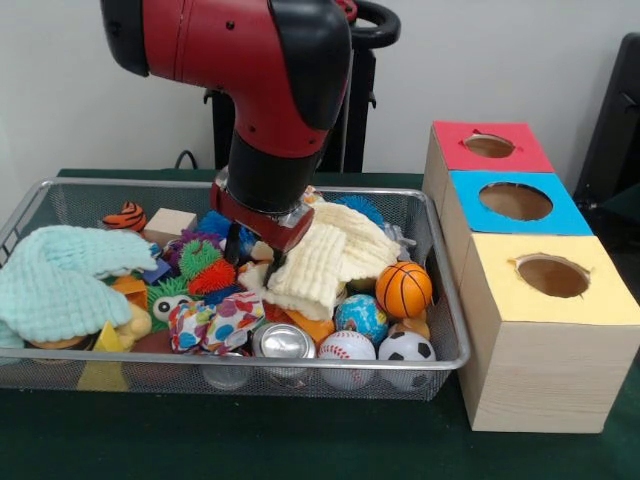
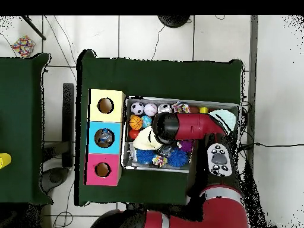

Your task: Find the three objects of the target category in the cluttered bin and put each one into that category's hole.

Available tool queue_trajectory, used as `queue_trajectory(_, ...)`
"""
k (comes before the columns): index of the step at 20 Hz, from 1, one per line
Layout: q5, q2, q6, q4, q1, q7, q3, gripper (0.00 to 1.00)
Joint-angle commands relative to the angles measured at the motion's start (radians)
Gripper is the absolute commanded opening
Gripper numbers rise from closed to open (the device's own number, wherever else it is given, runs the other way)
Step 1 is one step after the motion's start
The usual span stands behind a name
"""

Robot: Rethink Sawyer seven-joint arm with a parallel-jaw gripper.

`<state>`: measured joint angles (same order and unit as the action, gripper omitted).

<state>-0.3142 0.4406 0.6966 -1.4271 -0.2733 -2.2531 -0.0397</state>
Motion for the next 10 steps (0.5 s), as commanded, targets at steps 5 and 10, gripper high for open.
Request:
queue_trajectory(5, -0.013, -0.003, 0.012, 0.01, 0.052, -0.11, -0.073, 1.0)
queue_trajectory(10, 0.065, 0.055, 0.054, -0.059, 0.016, -0.073, -0.029, 1.0)
